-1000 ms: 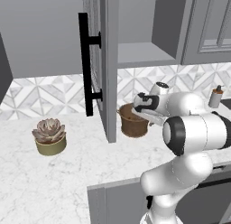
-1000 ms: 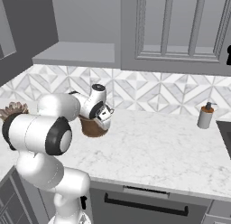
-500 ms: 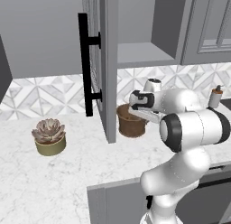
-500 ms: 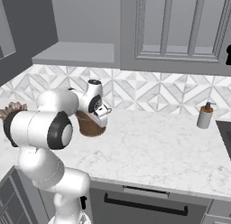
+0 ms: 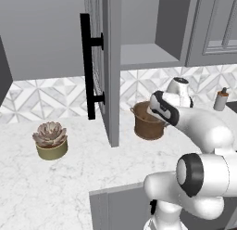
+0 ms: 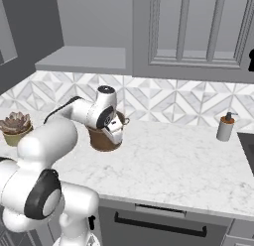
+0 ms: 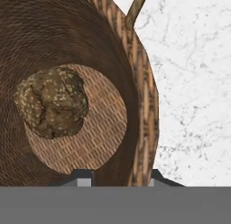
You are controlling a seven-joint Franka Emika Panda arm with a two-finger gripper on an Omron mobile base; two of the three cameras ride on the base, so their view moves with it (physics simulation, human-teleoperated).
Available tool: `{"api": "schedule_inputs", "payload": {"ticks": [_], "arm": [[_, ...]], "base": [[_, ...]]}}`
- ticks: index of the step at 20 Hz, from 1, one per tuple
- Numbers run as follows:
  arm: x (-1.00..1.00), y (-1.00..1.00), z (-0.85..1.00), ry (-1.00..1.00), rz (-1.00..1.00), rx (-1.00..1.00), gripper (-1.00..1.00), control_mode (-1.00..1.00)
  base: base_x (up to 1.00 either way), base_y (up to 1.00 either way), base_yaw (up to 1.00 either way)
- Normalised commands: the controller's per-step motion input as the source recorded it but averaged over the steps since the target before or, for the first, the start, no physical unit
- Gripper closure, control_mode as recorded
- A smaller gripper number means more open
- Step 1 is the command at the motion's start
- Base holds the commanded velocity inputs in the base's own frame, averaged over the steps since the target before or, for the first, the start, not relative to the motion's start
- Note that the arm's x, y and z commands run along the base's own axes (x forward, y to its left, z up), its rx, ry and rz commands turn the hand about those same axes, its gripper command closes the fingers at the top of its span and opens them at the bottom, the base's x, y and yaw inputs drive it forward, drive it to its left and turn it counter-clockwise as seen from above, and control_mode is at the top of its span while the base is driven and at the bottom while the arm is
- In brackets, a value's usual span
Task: Open the cabinet, pick up the bread from the cabinet and place it in the basket. Then move the basket to the dining counter.
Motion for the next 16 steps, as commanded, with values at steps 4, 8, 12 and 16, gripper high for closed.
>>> {"api": "schedule_inputs", "payload": {"ticks": [4,8,12,16], "arm": [[-0.81,-0.13,1.0,-0.14,0.0,0.0,1.0,-1.0],[-0.89,-0.06,0.96,-0.14,0.0,0.0,1.0,-1.0],[-0.65,0.0,0.79,-0.36,0.04,0.0,1.0,-1.0],[-0.57,0.0,0.64,-0.42,0.1,0.0,1.0,-1.0]], "base": [[0.0,0.0,0.0],[0.0,0.0,0.0],[0.0,0.0,0.0],[0.0,0.0,0.0]]}}
